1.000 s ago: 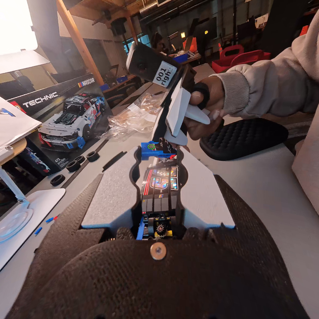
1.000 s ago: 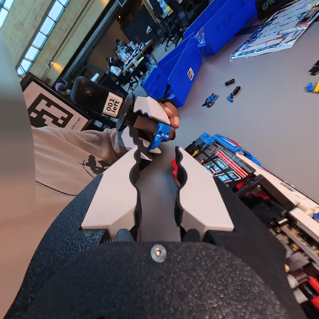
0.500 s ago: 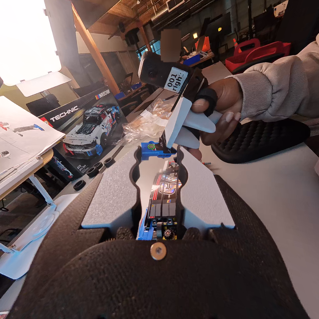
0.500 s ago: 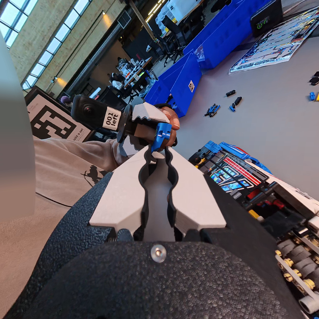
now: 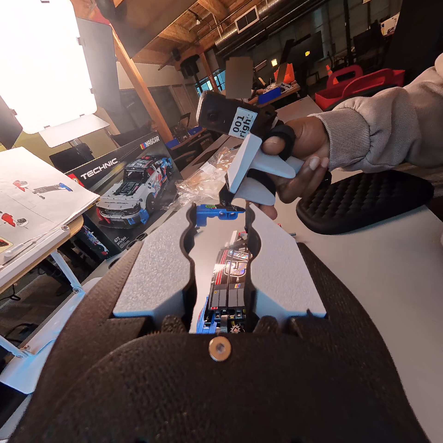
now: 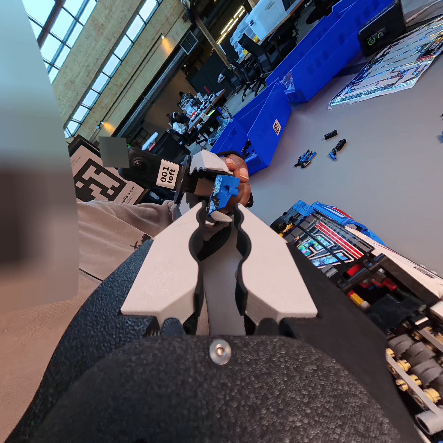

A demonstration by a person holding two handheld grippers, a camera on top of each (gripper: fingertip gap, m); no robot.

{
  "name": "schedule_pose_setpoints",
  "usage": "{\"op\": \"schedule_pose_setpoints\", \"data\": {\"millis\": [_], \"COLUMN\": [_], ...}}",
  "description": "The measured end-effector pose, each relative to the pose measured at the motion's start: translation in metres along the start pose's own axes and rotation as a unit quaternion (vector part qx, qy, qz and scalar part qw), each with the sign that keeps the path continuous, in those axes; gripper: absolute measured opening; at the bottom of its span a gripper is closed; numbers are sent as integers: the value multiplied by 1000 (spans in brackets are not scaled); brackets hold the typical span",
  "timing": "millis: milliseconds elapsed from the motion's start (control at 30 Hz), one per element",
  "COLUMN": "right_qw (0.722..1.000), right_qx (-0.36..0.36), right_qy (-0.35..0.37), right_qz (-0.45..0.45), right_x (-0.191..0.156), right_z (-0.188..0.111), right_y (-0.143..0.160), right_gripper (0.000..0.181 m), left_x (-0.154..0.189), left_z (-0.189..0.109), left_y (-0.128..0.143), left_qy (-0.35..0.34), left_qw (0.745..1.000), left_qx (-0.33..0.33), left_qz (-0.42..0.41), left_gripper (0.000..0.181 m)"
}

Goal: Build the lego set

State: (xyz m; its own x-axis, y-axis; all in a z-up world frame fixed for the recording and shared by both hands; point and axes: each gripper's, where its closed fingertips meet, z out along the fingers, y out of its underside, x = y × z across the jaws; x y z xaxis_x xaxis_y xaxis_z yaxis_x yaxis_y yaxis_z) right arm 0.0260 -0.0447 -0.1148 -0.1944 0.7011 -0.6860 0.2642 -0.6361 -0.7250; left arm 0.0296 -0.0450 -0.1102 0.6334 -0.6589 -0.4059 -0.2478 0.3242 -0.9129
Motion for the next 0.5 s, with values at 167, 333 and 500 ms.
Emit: {"op": "schedule_pose_setpoints", "data": {"millis": [167, 333, 500], "right_qw": [1000, 997, 994], "right_qx": [-3, 4, 24], "right_qy": [-16, -57, -84], "right_qz": [25, 48, 64], "right_x": [0, -6, -12], "right_z": [6, 10, 9], "right_y": [6, 4, -2], "right_gripper": [34, 15, 5], "left_x": [1, 4, 1], "left_z": [0, -1, -2], "left_y": [-3, -6, -8], "left_qy": [1, 7, 16], "left_qw": [1000, 1000, 999], "left_qx": [8, 15, 30], "left_qz": [4, 2, -41], "left_gripper": [38, 38, 42]}}
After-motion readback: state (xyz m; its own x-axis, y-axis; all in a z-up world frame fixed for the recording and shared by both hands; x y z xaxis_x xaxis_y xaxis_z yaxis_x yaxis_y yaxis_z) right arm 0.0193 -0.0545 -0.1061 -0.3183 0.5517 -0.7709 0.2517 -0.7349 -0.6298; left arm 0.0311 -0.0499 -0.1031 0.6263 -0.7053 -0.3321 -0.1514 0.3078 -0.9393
